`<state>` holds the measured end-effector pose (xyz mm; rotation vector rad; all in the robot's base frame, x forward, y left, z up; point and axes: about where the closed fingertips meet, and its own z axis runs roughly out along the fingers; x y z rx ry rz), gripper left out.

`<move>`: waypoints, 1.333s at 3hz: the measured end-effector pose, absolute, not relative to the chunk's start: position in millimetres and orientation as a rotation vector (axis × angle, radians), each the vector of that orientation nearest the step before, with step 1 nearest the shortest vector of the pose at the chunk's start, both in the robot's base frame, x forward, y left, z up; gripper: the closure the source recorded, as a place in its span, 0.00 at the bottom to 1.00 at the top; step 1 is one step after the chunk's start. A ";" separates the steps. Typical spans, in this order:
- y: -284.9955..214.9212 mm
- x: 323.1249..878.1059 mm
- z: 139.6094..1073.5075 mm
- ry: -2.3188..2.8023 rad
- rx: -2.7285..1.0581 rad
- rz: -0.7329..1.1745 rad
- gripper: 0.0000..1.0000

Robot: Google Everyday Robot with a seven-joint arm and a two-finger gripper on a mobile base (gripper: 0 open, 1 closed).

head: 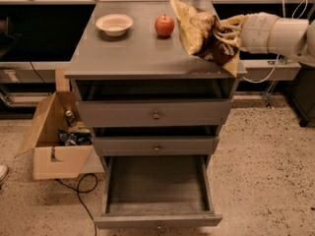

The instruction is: Pick brown chip bag from bottom drawer and place on counter

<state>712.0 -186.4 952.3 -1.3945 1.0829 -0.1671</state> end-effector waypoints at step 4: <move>-147.9 793.7 931.8 1.164 -1.477 -0.167 0.73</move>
Offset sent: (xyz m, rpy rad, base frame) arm 0.0873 0.0363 -0.0163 -0.0983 0.0803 -0.0107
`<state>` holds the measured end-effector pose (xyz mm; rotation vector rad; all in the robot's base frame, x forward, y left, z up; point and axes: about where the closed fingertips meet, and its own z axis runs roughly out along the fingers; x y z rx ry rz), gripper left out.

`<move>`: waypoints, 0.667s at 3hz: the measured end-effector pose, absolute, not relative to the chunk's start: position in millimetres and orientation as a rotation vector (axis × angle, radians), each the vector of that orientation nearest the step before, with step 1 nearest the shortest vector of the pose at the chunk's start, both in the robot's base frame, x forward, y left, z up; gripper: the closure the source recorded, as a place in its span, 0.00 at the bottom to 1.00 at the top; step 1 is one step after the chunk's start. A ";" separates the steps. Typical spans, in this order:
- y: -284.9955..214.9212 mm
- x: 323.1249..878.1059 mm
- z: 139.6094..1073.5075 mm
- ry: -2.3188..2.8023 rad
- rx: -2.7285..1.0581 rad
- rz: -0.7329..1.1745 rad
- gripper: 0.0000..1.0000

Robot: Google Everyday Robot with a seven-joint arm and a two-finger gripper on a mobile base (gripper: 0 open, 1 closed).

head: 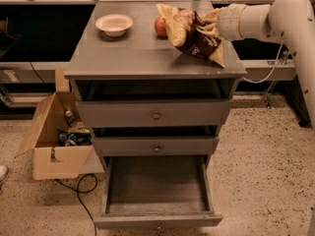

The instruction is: Pick brown chip bag from bottom drawer and place on counter

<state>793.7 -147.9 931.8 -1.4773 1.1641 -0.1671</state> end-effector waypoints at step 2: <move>-147.9 793.7 931.8 1.164 -1.477 -0.167 0.27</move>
Offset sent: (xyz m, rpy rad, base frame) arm 0.0000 0.0000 0.0000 0.0000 0.0000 0.0000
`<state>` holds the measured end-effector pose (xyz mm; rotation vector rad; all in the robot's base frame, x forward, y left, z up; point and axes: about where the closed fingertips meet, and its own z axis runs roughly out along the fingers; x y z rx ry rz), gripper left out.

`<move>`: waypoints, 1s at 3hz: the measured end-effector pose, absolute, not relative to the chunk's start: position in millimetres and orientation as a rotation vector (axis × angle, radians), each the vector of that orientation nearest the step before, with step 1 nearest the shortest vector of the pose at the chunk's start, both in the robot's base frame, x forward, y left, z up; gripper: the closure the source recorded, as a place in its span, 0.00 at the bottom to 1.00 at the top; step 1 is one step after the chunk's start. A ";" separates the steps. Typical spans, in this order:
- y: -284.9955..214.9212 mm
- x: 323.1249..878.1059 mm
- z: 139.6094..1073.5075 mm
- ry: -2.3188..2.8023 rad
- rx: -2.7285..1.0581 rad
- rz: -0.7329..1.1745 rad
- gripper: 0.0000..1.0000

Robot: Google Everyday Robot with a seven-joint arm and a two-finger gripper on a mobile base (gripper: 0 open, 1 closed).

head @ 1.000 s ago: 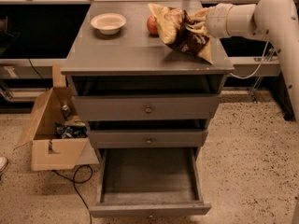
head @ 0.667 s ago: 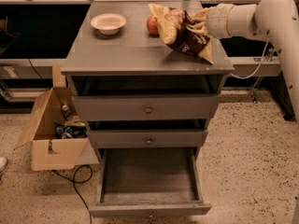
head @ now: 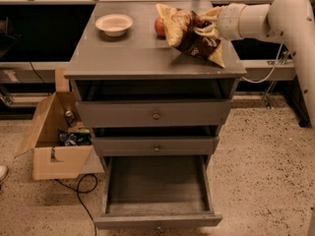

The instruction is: Pick brown chip bag from bottom drawer and place on counter

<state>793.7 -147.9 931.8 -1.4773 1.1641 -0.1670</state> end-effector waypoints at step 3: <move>-148.3 792.5 935.3 1.162 -1.469 -0.175 0.00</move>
Offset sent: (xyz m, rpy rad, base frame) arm 0.0000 0.0000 0.0000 0.0000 0.0000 0.0000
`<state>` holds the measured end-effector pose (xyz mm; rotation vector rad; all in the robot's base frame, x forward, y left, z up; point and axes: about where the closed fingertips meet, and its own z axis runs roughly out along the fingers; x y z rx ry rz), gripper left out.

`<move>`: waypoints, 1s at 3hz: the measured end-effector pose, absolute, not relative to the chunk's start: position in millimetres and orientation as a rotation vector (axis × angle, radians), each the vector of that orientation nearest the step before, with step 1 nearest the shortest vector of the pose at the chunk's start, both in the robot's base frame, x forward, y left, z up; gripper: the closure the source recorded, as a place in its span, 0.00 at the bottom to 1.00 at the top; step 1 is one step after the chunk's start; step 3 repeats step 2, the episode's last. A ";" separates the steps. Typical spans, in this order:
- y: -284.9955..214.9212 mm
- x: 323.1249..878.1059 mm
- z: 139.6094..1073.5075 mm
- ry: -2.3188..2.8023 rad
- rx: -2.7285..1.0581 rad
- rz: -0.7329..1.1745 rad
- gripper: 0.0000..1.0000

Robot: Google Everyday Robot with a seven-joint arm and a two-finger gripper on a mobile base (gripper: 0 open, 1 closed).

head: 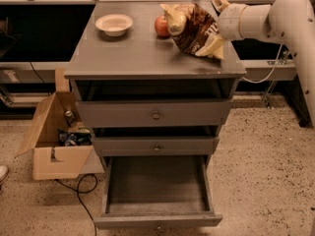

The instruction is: Pick brown chip bag from bottom drawer and place on counter

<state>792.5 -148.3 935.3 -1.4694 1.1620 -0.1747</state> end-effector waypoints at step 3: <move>-216.7 767.1 992.4 1.181 -1.304 -0.369 0.00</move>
Offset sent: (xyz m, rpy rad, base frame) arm -0.0463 -0.1255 0.0921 0.0638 -0.2188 -0.3145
